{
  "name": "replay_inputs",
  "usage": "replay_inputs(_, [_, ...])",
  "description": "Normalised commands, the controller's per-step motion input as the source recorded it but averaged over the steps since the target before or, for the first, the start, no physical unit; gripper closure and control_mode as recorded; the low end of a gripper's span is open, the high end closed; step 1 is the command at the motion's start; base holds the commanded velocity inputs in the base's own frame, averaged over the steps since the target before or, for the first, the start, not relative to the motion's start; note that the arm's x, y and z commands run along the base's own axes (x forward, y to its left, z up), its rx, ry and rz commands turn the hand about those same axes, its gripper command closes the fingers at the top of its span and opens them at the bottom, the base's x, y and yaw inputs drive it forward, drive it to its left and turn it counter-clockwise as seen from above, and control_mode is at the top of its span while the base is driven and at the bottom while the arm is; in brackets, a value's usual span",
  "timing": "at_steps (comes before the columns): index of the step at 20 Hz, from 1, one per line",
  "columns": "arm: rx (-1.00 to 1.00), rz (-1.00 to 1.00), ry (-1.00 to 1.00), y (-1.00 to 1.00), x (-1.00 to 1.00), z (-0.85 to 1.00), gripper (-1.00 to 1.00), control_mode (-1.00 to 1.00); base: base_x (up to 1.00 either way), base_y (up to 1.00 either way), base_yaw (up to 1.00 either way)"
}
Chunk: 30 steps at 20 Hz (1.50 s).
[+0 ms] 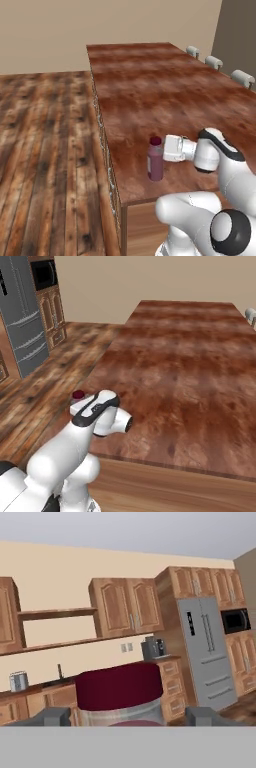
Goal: Pick the juice from the counter and place it in the open cabinet.
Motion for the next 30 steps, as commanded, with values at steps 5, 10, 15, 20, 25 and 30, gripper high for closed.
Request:
replay_inputs(5, [0.00, -0.10, 0.00, -0.07, -0.25, 0.61, 1.00, -1.00, 0.00, 0.00, 0.00])
replay_inputs(10, [0.00, -0.10, 0.00, 0.00, -0.35, 0.82, 1.00, -1.00, 0.00, 0.00, 0.00])
replay_inputs(15, [0.00, -0.21, 0.00, 0.00, -0.54, 0.77, 1.00, -1.00, 0.00, 0.00, 0.00])
replay_inputs(20, [0.00, -0.33, 0.00, 0.00, -0.57, 0.62, 1.00, -1.00, 0.00, 0.00, 0.00])
replay_inputs(25, [0.00, -0.32, 0.00, -0.02, -0.58, 0.62, 1.00, -1.00, 0.00, 0.00, 0.00])
replay_inputs(30, [0.00, -0.33, 0.01, -0.03, -0.43, 0.59, 1.00, -1.00, 0.00, 0.00, 0.00])
